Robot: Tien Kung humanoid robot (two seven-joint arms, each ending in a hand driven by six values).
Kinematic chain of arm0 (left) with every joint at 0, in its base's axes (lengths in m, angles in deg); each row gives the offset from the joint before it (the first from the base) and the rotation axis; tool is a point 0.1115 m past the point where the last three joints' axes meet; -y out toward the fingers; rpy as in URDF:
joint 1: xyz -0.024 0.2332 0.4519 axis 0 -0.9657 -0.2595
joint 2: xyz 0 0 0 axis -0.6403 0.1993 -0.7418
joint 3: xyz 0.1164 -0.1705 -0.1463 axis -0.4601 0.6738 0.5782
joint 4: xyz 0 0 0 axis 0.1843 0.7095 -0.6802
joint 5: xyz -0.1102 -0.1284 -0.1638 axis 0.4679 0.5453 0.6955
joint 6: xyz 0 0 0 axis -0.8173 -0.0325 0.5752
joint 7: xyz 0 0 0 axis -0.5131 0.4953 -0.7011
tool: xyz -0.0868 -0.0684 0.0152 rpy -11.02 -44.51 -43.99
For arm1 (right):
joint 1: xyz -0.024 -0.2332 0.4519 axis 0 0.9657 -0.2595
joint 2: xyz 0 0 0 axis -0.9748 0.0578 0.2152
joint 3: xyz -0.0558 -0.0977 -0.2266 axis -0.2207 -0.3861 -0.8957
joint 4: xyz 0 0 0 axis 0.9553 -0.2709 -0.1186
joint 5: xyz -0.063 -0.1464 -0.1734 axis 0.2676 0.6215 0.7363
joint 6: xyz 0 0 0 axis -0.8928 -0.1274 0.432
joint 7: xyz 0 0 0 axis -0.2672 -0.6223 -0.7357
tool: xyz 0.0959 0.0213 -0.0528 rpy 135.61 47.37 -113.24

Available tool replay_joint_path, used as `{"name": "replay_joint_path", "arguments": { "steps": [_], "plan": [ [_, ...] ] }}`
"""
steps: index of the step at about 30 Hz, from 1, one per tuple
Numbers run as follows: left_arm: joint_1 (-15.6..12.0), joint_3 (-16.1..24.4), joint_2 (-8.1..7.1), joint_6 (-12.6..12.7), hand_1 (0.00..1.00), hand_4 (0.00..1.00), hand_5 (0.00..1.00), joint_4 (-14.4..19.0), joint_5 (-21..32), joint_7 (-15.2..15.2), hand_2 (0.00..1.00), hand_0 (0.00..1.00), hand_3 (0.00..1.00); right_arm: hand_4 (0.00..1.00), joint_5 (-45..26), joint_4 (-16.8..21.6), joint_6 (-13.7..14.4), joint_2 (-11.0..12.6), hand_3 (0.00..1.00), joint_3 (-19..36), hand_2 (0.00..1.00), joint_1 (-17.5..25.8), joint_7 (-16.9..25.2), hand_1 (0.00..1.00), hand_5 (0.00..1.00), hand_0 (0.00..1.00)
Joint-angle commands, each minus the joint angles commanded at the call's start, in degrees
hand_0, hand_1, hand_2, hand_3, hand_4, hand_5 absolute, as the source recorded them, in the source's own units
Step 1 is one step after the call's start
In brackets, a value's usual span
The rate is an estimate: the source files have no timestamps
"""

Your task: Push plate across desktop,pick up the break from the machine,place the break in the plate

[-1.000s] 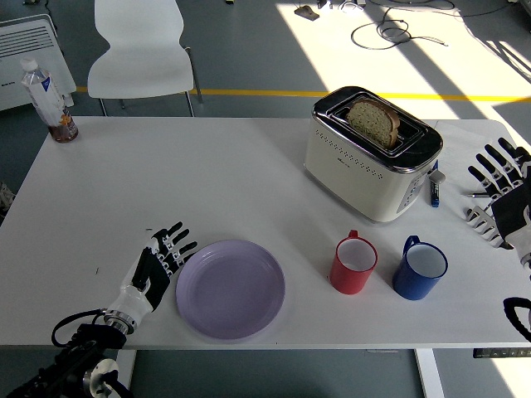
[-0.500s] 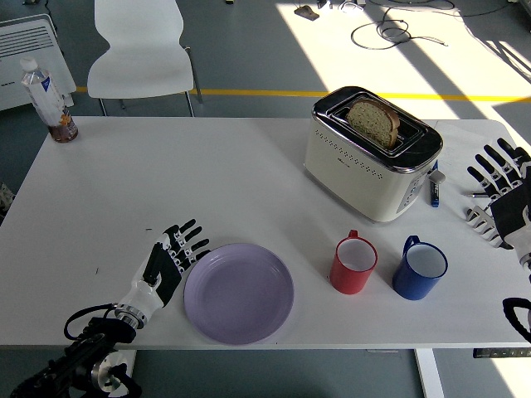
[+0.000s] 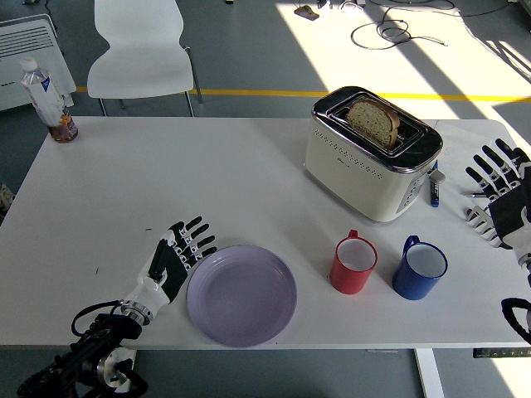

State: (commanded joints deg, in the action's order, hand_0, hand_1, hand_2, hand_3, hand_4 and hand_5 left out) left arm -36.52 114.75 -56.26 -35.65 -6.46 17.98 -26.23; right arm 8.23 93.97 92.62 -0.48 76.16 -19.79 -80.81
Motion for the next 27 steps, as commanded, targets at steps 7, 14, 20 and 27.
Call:
{"name": "replay_joint_path", "arguments": {
  "steps": [7, 14, 20, 27],
  "plan": [
    [-0.7, 5.9, 0.83, 3.9, 0.809, 0.524, 0.998, 1.9, -4.8, 1.7, 0.918, 0.728, 0.905, 0.548, 0.4, 0.5, 0.1, 0.2, 0.741, -0.1, 0.742, -0.1, 0.0, 0.743, 0.664, 0.775],
    [-2.0, 16.5, 1.23, 6.0, 0.81, 0.525, 0.998, 7.6, -11.8, -0.1, 0.914, 0.733, 0.898, 0.547, 4.8, 1.3, 1.8, 2.0, 0.741, -1.7, 0.74, -1.9, 0.2, 0.743, 0.656, 0.776],
    [-3.3, 25.2, 1.03, 5.6, 0.812, 0.525, 0.998, 13.5, -13.2, -4.1, 0.908, 0.737, 0.895, 0.553, 12.4, 1.1, 4.7, 6.0, 0.747, -4.7, 0.746, -6.4, -0.2, 0.75, 0.606, 0.778],
    [-5.1, 32.5, 0.39, 4.9, 0.814, 0.521, 0.998, 19.3, -9.3, -7.0, 0.897, 0.749, 0.884, 0.69, 25.0, -2.1, 7.1, 12.5, 0.855, -11.3, 0.866, -15.2, -2.3, 0.822, 0.341, 0.852]
  ]
}}
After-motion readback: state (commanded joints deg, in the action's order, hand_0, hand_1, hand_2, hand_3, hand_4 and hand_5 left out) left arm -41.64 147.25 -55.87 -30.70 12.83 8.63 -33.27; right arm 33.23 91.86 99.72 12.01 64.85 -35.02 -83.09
